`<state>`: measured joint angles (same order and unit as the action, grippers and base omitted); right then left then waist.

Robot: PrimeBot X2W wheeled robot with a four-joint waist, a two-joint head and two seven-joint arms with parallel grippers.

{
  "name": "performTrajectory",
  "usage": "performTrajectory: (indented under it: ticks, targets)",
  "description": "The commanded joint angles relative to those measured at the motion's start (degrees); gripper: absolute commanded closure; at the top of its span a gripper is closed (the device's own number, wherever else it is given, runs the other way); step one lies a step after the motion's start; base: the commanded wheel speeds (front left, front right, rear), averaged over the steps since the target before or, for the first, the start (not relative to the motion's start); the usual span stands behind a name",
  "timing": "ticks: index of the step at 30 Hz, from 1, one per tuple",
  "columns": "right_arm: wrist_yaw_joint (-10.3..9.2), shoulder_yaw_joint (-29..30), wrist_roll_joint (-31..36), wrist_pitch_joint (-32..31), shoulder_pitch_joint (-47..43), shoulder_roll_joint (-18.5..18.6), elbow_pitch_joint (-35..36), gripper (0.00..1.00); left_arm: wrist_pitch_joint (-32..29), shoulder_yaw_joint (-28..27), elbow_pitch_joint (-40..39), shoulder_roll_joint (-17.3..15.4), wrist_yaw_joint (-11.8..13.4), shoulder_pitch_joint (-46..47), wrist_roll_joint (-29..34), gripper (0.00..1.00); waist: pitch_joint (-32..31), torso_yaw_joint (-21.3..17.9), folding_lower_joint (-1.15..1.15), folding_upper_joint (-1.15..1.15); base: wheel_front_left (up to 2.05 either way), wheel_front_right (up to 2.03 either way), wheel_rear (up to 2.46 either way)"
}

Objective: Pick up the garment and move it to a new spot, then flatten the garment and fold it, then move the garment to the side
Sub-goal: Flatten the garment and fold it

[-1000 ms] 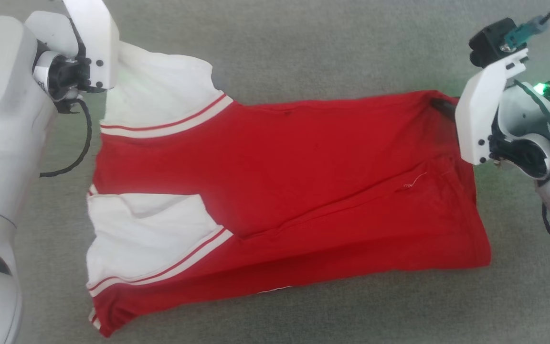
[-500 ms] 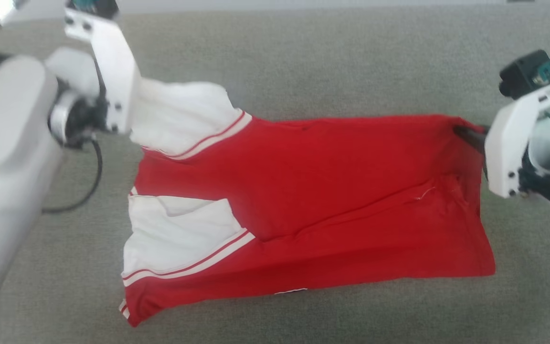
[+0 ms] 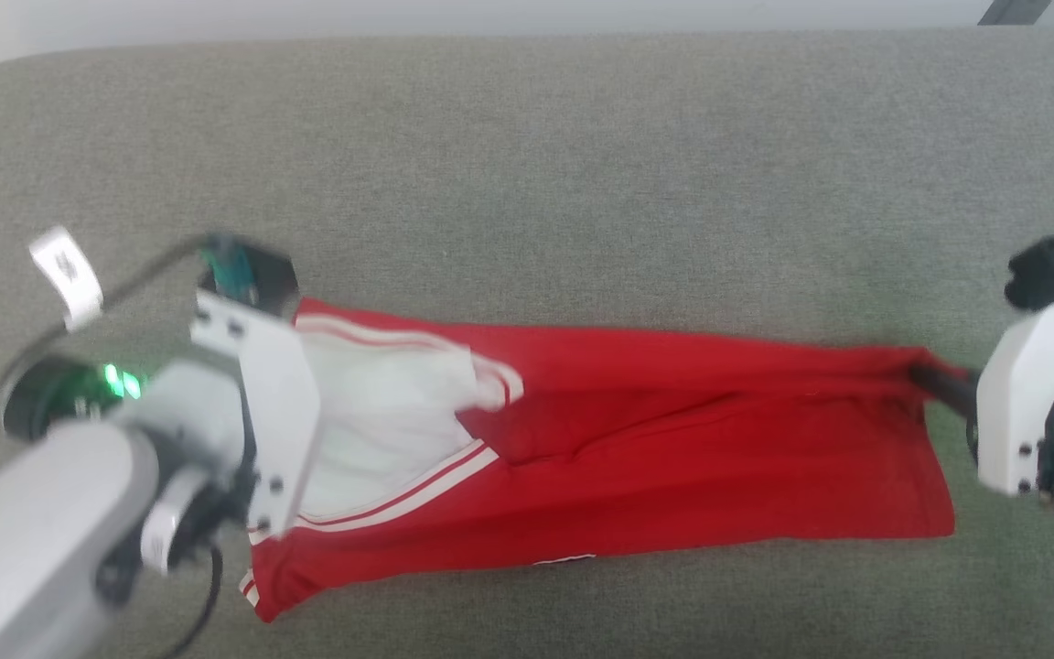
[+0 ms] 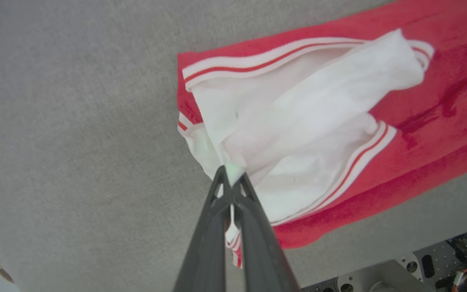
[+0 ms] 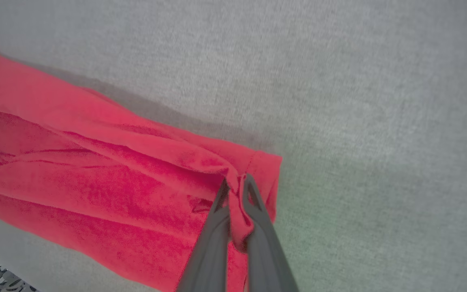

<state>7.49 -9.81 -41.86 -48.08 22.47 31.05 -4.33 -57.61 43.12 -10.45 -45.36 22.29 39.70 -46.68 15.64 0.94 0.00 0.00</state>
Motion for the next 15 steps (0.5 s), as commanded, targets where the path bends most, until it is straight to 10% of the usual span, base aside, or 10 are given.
performTrajectory:
  ticks: [1, 12, 15]
  targets:
    - [0.0, 0.65, 0.53, -0.63, -1.26, -0.47, 0.23, 1.0, -0.4, 0.2, -1.14, -0.7, 0.91, -1.62, -0.27, 1.0, 0.07, 0.03, 0.0, 0.0, 0.0, 0.0, 0.0]
    - [0.0, 3.15, 3.71, -0.46, -4.84, -5.9, -3.33, 1.0, 5.08, 0.28, 1.61, 2.05, 1.42, -10.41, -4.11, 1.0, 0.08, 0.39, 0.0, 0.0, 0.0, 0.0, 0.0]
    - [0.0, 2.55, 4.61, 0.45, -3.91, -6.48, -5.19, 0.0, 8.29, -0.62, 4.73, 3.75, -0.04, -10.17, -4.71, 0.32, -0.72, 0.52, 0.0, 0.0, 0.0, 0.0, 0.0]
